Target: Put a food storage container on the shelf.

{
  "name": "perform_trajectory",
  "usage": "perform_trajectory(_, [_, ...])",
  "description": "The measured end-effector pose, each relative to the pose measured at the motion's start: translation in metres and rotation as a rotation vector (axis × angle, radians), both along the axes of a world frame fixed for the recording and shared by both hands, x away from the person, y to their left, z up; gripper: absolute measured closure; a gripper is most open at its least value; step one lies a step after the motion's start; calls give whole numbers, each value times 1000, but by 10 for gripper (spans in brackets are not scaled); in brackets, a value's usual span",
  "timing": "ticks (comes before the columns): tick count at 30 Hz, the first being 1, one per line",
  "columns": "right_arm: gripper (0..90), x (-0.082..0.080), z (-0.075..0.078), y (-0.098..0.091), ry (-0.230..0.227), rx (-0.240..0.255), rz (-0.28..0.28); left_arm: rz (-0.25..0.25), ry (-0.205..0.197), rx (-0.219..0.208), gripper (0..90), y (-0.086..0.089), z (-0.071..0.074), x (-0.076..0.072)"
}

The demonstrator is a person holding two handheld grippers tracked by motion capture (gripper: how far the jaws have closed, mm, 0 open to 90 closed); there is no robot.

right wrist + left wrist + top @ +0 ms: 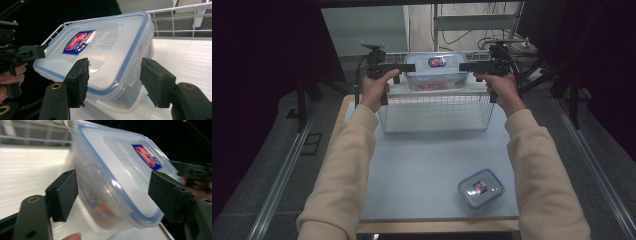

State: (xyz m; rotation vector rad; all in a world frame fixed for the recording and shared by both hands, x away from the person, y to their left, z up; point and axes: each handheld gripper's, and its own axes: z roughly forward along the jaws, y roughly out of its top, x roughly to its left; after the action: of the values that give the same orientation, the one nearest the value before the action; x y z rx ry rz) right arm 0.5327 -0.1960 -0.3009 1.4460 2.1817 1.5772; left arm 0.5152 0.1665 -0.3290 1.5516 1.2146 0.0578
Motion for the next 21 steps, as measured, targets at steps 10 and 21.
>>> perform_trajectory(10, [367, -24, 10, -19, -47, 15, 31, 10, -112, 36, 508, 15, 9, -44])
perform_trajectory(21, [356, -44, 1, -35, -43, 24, 39, -125, -75, 138, 896, -12, -16, -53])
